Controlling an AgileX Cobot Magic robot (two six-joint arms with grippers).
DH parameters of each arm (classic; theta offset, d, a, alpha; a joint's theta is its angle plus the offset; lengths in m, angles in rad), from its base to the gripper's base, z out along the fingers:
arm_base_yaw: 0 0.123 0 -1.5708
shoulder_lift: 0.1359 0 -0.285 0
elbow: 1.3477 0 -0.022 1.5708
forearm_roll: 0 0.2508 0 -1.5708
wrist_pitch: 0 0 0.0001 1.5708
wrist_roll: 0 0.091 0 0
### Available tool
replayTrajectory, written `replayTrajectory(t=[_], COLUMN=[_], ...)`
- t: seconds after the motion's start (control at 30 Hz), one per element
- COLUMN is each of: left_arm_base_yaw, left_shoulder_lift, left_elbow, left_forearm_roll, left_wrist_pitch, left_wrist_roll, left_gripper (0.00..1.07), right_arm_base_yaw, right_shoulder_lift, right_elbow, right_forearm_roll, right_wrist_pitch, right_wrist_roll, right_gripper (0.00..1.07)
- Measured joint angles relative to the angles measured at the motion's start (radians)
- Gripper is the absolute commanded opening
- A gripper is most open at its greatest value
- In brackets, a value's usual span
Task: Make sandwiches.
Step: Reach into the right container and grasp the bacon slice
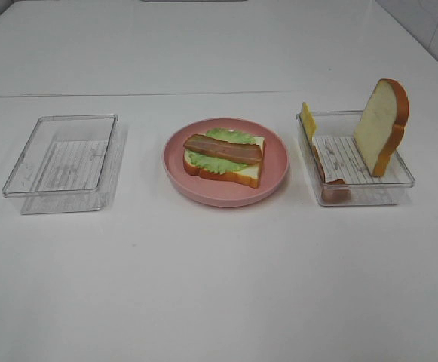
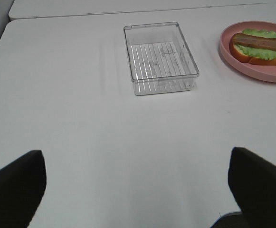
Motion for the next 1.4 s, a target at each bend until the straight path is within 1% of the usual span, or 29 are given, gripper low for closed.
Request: replayTrajectory(t=[0.03, 0.07, 0.13, 0.2, 0.23, 0.3, 0.33, 0.37, 0.43, 0.47, 0.53, 0.63, 0.7, 0.73, 0.8, 0.83, 0.87, 0.93, 0.97, 1.0, 1.07, 1.1, 1.13, 1.2, 1.23, 1.3, 1.33, 1.37, 1.4], left_arm_base_yaw=[0.0, 0.0, 0.0, 0.0, 0.0, 0.0, 0.0, 0.0, 0.0, 0.0, 0.0, 0.0, 0.0, 0.0, 0.0, 0.0, 0.0, 0.0, 0.0, 0.0, 0.0, 0.0, 0.0, 0.0, 0.0, 0.0, 0.0, 0.0, 0.0], left_shoulder_lift=[0.0, 0.0, 0.0, 0.0, 0.0, 0.0, 0.0, 0.0, 0.0, 0.0, 0.0, 0.0, 0.0, 0.0, 0.0, 0.0, 0.0, 0.0, 0.0, 0.0, 0.0, 0.0, 0.0, 0.0, 0.0, 0.0, 0.0, 0.0, 0.0], left_elbow=[0.0, 0.0, 0.0, 0.0, 0.0, 0.0, 0.0, 0.0, 0.0, 0.0, 0.0, 0.0, 0.0, 0.0, 0.0, 0.0, 0.0, 0.0, 0.0, 0.0, 0.0, 0.0, 0.0, 0.0, 0.0, 0.0, 0.0, 0.0, 0.0], left_forearm_roll=[0.0, 0.0, 0.0, 0.0, 0.0, 0.0, 0.0, 0.0, 0.0, 0.0, 0.0, 0.0, 0.0, 0.0, 0.002, 0.002, 0.003, 0.005, 0.006, 0.006, 0.007, 0.007, 0.007, 0.007, 0.007, 0.008, 0.008, 0.008, 0.008], left_wrist_pitch=[0.0, 0.0, 0.0, 0.0, 0.0, 0.0, 0.0, 0.0, 0.0, 0.0, 0.0, 0.0, 0.0, 0.0, 0.0, 0.0, 0.0, 0.0, 0.0, 0.0, 0.0, 0.0, 0.0, 0.0, 0.0, 0.0, 0.0, 0.0, 0.0], left_wrist_roll=[0.0, 0.0, 0.0, 0.0, 0.0, 0.0, 0.0, 0.0, 0.0, 0.0, 0.0, 0.0, 0.0, 0.0, 0.0, 0.0, 0.0, 0.0, 0.001, 0.001, 0.001, 0.001, 0.001, 0.001, 0.001, 0.001, 0.001, 0.001, 0.001], left_gripper=[0.98, 0.98, 0.98, 0.98, 0.98, 0.98, 0.98, 0.98, 0.98, 0.98, 0.98, 0.98, 0.98, 0.98, 0.98, 0.98, 0.98, 0.98, 0.98, 0.98, 0.98, 0.98, 0.98, 0.98, 0.98, 0.98, 0.98, 0.98, 0.98], right_arm_base_yaw=[0.0, 0.0, 0.0, 0.0, 0.0, 0.0, 0.0, 0.0, 0.0, 0.0, 0.0, 0.0, 0.0, 0.0, 0.0, 0.0, 0.0, 0.0, 0.0, 0.0, 0.0, 0.0, 0.0, 0.004, 0.023, 0.035, 0.071, 0.086, 0.086], right_shoulder_lift=[0.039, 0.039, 0.192, 0.224, 0.3, 0.329, 0.398, 0.398, 0.487, 0.487, 0.573, 0.629, 0.725, 0.725, 0.811, 0.811, 0.864, 0.893, 0.949, 0.949, 1.021, 1.021, 1.062, 1.083, 1.117, 1.136, 1.177, 1.194, 1.194], right_elbow=[-0.015, -0.015, -0.095, -0.112, -0.152, -0.167, -0.203, -0.203, -0.246, -0.246, -0.286, -0.313, -0.353, -0.353, -0.39, -0.39, -0.415, -0.432, -0.461, -0.461, -0.507, -0.507, -0.534, -0.548, -0.576, -0.586, -0.611, -0.621, -0.621], right_forearm_roll=[0.003, 0.003, 0.028, 0.035, 0.048, 0.051, 0.053, 0.053, 0.063, 0.063, 0.075, 0.079, 0.083, 0.083, 0.092, 0.092, 0.092, 0.1, 0.113, 0.113, 0.16, 0.16, 0.202, 0.222, 0.241, 0.246, 0.252, 0.252, 0.252], right_wrist_pitch=[0.0, 0.0, 0.0, 0.003, 0.01, 0.014, 0.021, 0.021, 0.027, 0.027, 0.03, 0.032, 0.033, 0.033, 0.032, 0.032, 0.027, 0.022, 0.016, 0.016, -0.003, -0.003, -0.017, -0.026, -0.04, -0.047, -0.061, -0.066, -0.066], right_wrist_roll=[0.0, 0.0, 0.0, 0.0, 0.0, 0.0, 0.0, 0.0, 0.0, 0.0, 0.0, 0.0, -0.006, -0.006, -0.028, -0.028, -0.039, -0.045, -0.052, -0.052, -0.073, -0.073, -0.085, -0.092, -0.1, -0.101, -0.1, -0.097, -0.097], right_gripper=[0.96, 0.96, 0.96, 0.96, 0.96, 0.96, 0.96, 0.96, 0.96, 0.96, 0.96, 0.96, 0.96, 0.96, 0.96, 0.96, 0.96, 0.96, 0.96, 0.96, 0.96, 0.96, 0.96, 0.96, 0.96, 0.96, 0.96, 0.96, 0.96])
